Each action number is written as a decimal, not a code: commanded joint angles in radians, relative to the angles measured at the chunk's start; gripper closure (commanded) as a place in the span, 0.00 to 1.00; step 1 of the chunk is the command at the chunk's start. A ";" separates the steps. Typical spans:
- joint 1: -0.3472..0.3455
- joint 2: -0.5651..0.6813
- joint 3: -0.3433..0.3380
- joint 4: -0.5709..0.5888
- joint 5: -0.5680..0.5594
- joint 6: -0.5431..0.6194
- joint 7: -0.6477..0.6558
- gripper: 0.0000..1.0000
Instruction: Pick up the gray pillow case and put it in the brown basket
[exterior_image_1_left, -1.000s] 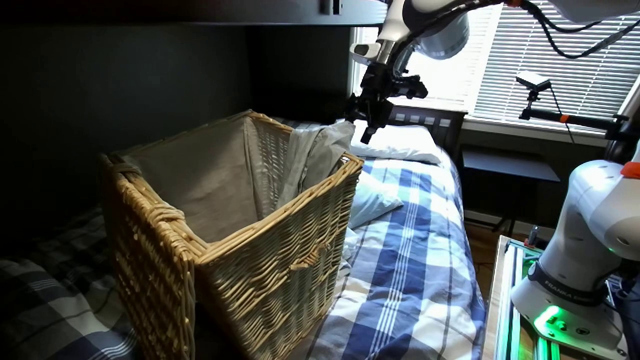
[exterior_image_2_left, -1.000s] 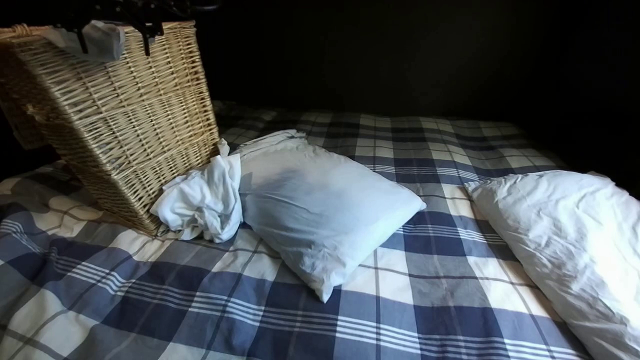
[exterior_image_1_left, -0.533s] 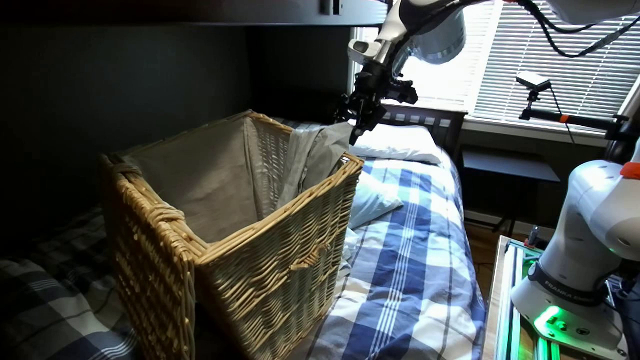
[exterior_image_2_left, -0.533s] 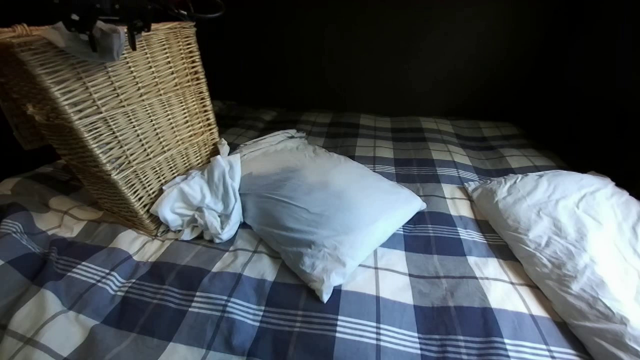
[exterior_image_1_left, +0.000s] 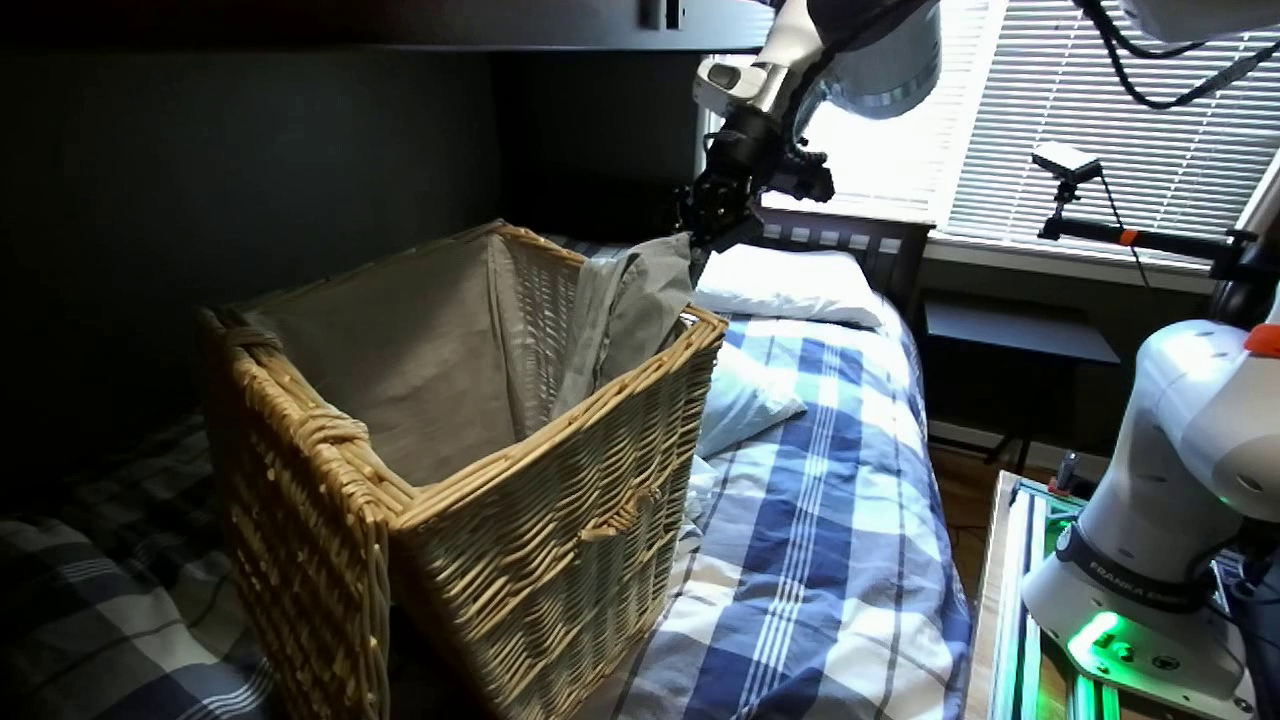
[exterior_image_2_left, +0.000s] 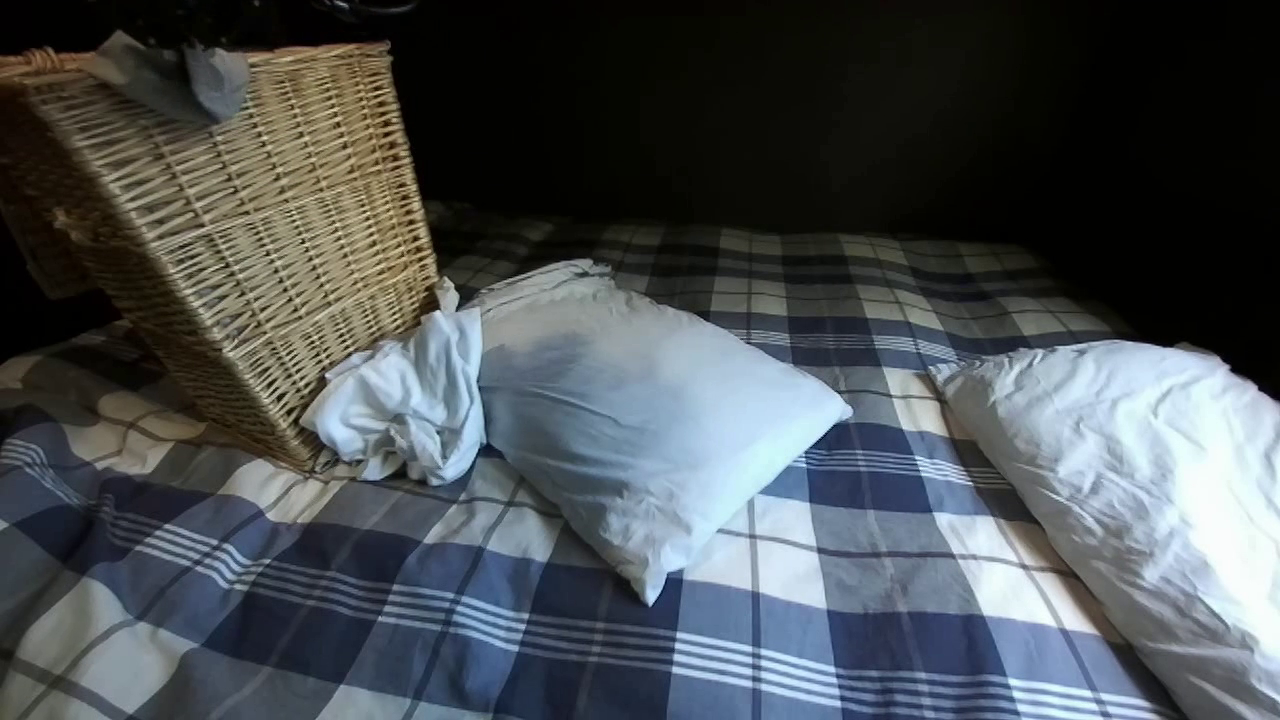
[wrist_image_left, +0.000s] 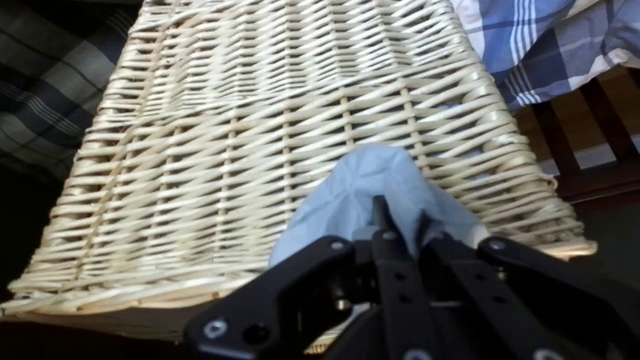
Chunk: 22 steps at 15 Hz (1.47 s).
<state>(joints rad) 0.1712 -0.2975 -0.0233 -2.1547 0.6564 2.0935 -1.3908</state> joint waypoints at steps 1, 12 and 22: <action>0.031 -0.057 0.030 0.013 0.034 -0.008 -0.040 1.00; 0.118 0.105 0.126 0.191 0.100 0.135 -0.222 0.60; 0.036 -0.187 0.133 0.117 -0.115 -0.059 0.479 0.00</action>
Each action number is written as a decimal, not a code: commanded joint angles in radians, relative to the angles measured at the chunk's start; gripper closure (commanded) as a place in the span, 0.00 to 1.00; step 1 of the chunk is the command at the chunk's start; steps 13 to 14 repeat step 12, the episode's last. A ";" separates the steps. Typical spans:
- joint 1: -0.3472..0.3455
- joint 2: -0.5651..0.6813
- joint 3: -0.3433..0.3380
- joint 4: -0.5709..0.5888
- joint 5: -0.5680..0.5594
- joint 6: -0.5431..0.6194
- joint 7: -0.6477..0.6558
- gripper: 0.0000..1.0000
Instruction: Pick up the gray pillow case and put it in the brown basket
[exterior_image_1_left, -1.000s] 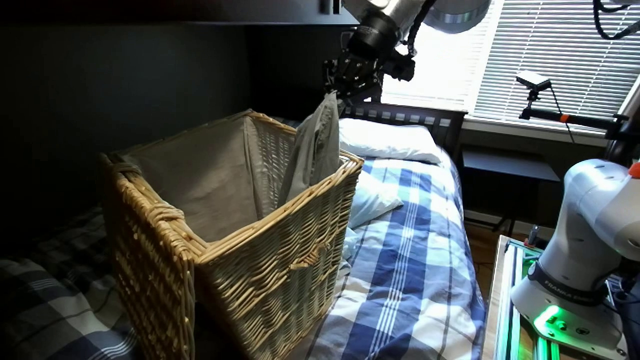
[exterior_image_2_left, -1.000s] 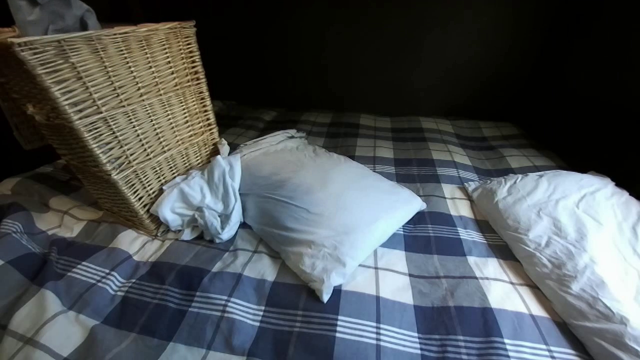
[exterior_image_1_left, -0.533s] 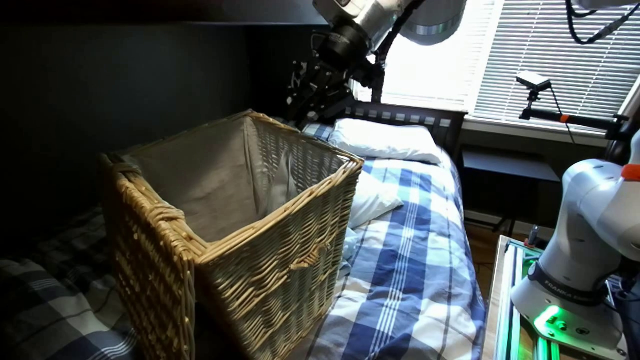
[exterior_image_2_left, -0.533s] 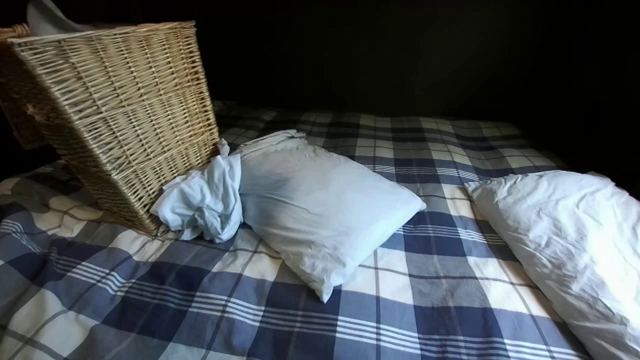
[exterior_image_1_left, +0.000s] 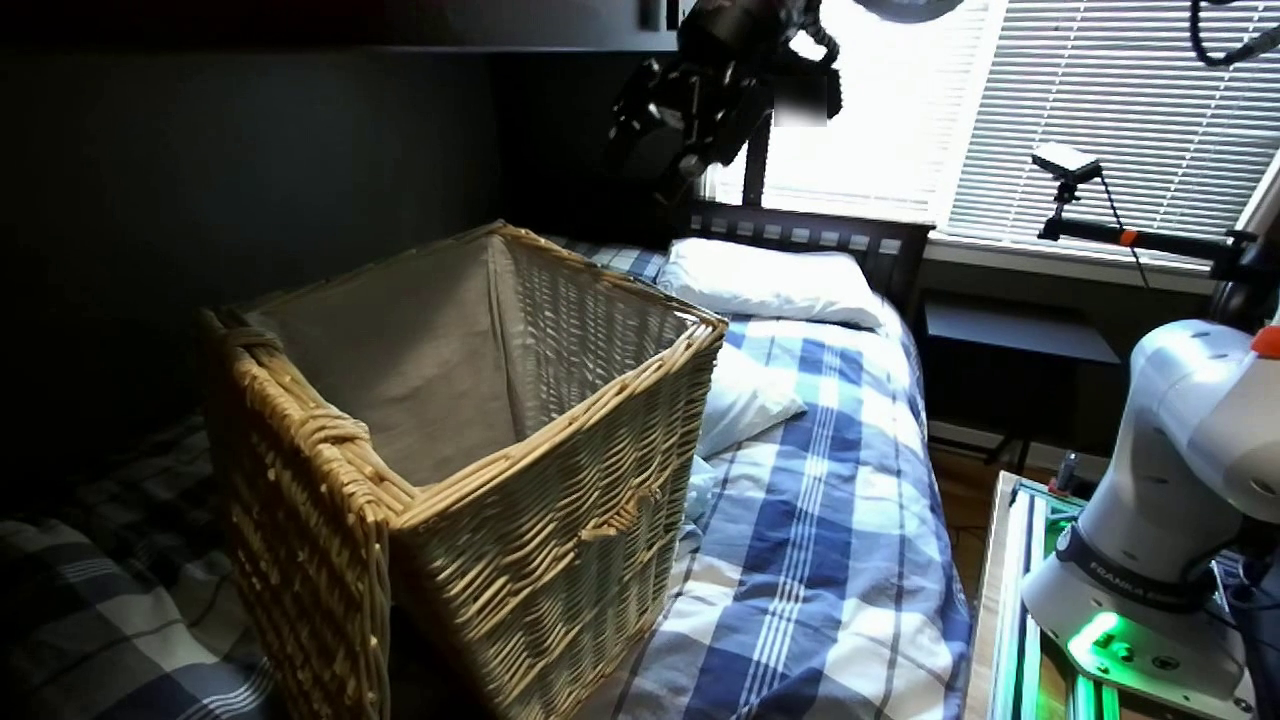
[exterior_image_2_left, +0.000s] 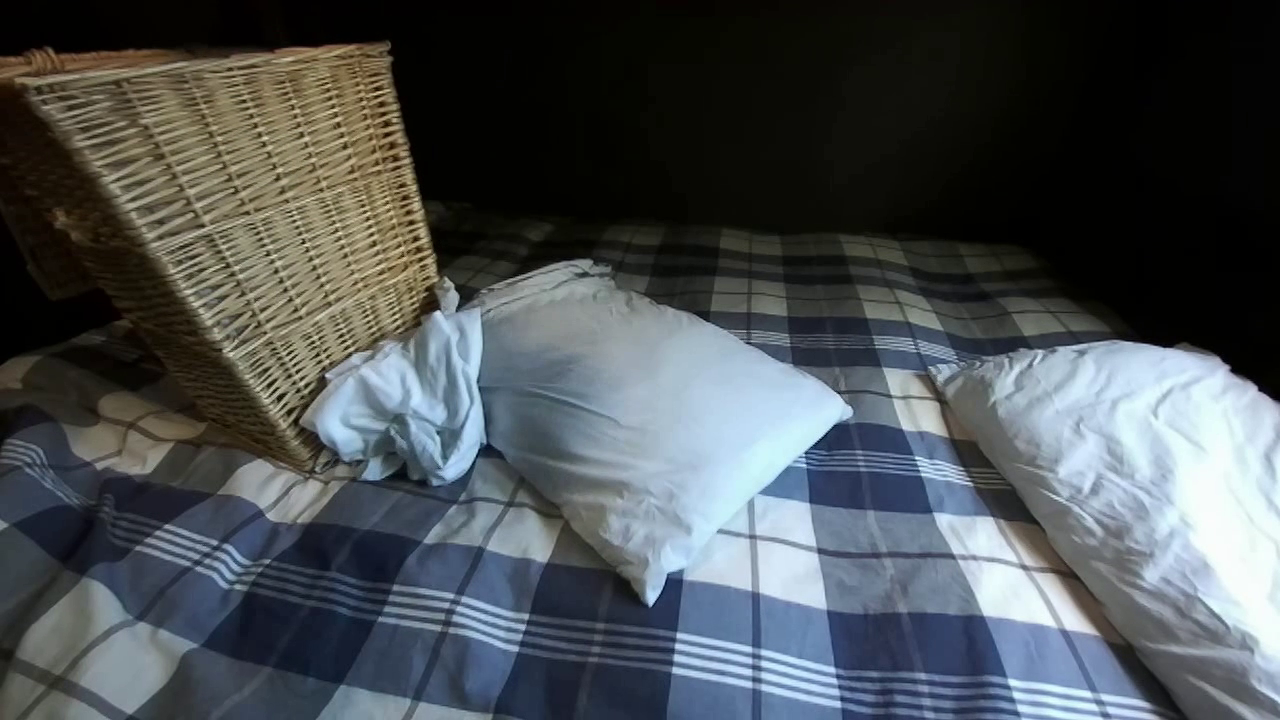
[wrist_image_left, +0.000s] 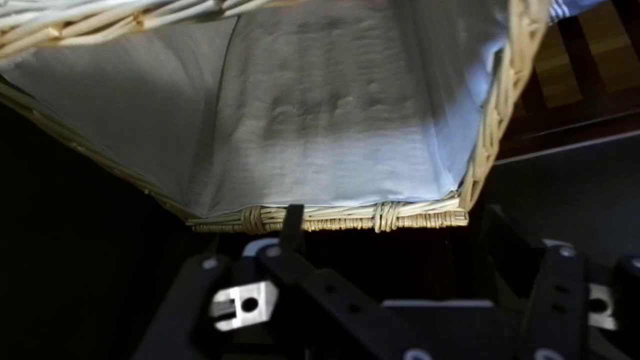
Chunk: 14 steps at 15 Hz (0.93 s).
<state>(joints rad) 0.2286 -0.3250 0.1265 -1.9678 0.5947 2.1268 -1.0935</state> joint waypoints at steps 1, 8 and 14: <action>-0.030 -0.206 -0.031 -0.080 -0.071 -0.134 0.238 0.00; -0.049 -0.361 -0.163 -0.101 -0.187 -0.303 0.406 0.00; -0.040 -0.383 -0.181 -0.106 -0.189 -0.312 0.404 0.00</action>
